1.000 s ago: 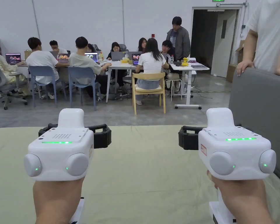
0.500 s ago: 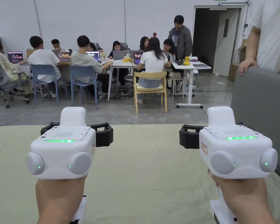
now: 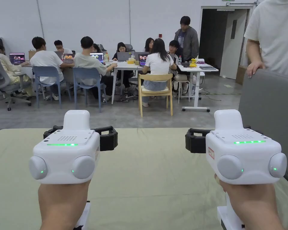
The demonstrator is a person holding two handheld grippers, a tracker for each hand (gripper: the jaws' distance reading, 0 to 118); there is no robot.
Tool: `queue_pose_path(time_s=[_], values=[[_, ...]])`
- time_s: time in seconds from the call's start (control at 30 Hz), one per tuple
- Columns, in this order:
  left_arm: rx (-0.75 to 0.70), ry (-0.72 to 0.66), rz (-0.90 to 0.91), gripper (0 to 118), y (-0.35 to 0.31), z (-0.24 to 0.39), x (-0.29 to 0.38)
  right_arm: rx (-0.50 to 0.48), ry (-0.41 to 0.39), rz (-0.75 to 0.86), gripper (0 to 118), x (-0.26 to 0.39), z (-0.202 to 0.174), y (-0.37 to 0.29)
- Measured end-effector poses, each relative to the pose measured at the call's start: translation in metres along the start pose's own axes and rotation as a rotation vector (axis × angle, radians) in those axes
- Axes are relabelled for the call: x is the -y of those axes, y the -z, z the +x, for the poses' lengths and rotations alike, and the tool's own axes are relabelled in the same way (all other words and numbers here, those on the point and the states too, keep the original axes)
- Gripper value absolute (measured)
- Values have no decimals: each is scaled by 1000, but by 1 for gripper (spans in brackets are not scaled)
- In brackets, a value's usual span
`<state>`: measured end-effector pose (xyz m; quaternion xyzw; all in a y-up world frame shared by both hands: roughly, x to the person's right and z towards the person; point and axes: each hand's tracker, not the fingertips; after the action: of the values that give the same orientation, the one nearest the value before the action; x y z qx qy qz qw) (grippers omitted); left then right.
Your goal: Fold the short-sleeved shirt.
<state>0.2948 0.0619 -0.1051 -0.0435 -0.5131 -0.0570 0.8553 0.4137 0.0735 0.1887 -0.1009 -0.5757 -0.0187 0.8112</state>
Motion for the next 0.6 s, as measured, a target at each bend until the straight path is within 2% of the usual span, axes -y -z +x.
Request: queue_pose_path(time_s=[0.23, 0.33, 0.5, 0.6], values=[[0, -2, -4, 118, 1, -1, 0, -22, 10, -2, 118, 0, 0, 0], [1, -3, -4, 118, 0, -2, 0, -102, 22, -25, 118, -3, 0, 1], [-1, 7, -3, 118, 0, -2, 0, -43, 0, -19, 118, -4, -4, 1], [1, 6, -3, 118, 0, -2, -1, -76, 29, -29, 118, -4, 0, 2]])
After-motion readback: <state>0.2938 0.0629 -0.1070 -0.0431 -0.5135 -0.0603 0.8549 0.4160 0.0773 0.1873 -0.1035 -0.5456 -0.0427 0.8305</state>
